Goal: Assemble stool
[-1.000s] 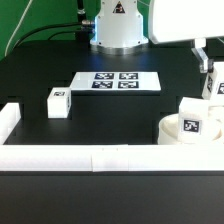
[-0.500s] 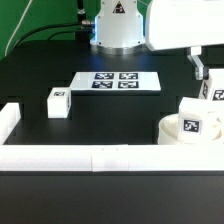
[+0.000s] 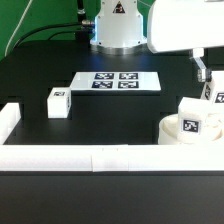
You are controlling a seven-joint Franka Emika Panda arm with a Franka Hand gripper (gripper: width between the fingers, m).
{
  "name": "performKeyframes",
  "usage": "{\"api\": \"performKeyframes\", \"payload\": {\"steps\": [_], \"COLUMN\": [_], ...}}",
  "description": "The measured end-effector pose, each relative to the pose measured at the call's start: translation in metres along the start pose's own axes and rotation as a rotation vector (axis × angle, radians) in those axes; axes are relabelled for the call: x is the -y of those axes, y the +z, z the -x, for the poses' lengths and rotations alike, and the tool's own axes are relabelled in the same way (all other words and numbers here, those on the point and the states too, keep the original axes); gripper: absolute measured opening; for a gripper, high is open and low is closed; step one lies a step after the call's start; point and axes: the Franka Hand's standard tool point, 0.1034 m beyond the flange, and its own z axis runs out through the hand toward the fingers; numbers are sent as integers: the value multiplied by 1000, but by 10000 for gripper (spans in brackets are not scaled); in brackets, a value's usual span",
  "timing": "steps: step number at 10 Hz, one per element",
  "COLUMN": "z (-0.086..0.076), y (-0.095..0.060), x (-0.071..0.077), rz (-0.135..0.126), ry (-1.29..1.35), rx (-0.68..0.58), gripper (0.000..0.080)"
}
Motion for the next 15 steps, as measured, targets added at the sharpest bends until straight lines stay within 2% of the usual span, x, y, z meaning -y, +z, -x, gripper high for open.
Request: {"api": "performKeyframes", "payload": {"steps": [4, 8, 15], "z": [-3, 5, 4], "y": [5, 12, 13], "x": [-3, 1, 0], "rz": [3, 4, 6], "ry": [1, -9, -12], "rx": [0, -24, -52], "gripper": [337, 337, 346]}}
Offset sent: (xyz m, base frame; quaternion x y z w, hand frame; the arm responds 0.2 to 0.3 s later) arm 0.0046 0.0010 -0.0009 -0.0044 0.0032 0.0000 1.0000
